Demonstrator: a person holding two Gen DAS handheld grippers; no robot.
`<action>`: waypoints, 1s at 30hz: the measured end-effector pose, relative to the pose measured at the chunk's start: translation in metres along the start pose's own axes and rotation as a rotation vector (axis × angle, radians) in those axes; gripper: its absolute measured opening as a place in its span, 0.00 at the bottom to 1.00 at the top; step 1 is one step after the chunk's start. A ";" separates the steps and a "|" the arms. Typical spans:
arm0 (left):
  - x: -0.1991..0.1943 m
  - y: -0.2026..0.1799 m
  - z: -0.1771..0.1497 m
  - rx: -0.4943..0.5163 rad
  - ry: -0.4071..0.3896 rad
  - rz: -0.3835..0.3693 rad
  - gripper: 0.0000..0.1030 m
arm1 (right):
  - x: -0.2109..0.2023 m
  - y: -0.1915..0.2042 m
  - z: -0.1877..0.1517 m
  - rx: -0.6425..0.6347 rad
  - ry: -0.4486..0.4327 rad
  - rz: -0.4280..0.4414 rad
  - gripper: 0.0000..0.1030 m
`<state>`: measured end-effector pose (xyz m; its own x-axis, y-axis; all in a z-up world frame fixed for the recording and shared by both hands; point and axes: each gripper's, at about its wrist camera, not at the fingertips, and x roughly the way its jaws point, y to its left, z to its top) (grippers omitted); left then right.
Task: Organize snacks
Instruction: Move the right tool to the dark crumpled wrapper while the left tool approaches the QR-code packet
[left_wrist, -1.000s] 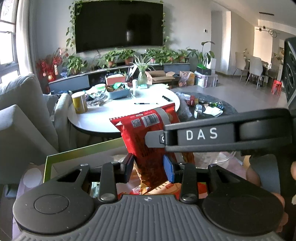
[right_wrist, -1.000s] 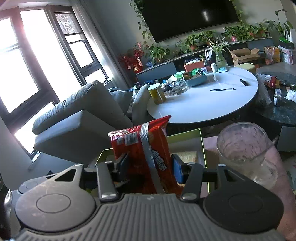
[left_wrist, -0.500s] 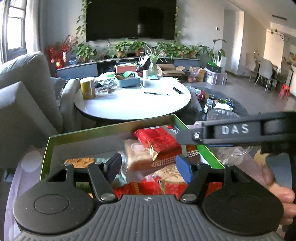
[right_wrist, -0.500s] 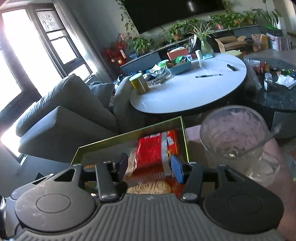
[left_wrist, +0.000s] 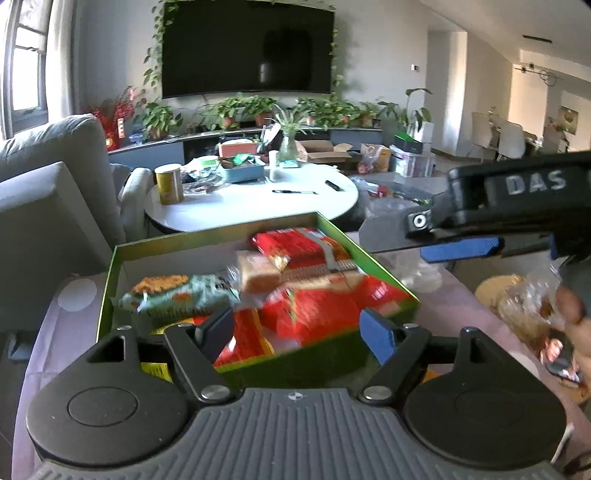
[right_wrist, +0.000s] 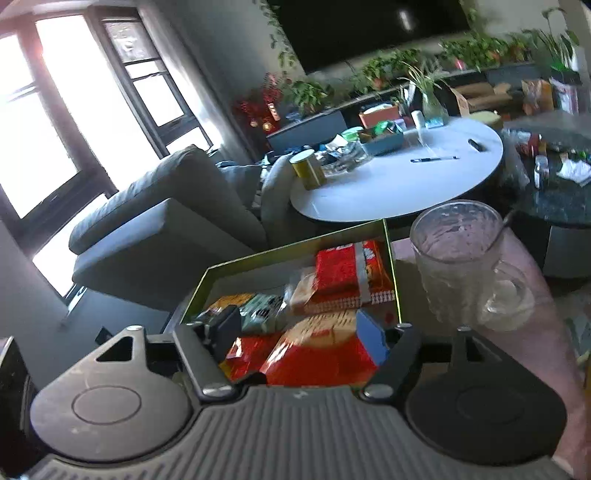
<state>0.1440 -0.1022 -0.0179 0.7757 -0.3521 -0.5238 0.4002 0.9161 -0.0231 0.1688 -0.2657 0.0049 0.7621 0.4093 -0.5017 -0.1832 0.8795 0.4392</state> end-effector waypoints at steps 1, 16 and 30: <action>-0.002 -0.003 -0.004 0.007 0.006 -0.005 0.71 | -0.006 0.001 -0.004 -0.013 0.000 0.003 0.59; -0.032 -0.019 -0.063 -0.016 0.101 -0.015 0.73 | -0.063 -0.028 -0.094 -0.077 0.073 -0.110 0.60; -0.050 -0.026 -0.072 -0.036 0.111 0.003 0.73 | -0.093 -0.061 -0.138 -0.088 0.069 -0.156 0.60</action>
<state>0.0595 -0.0948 -0.0521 0.7172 -0.3281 -0.6149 0.3786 0.9241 -0.0515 0.0234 -0.3244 -0.0779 0.7415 0.2797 -0.6099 -0.1225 0.9501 0.2868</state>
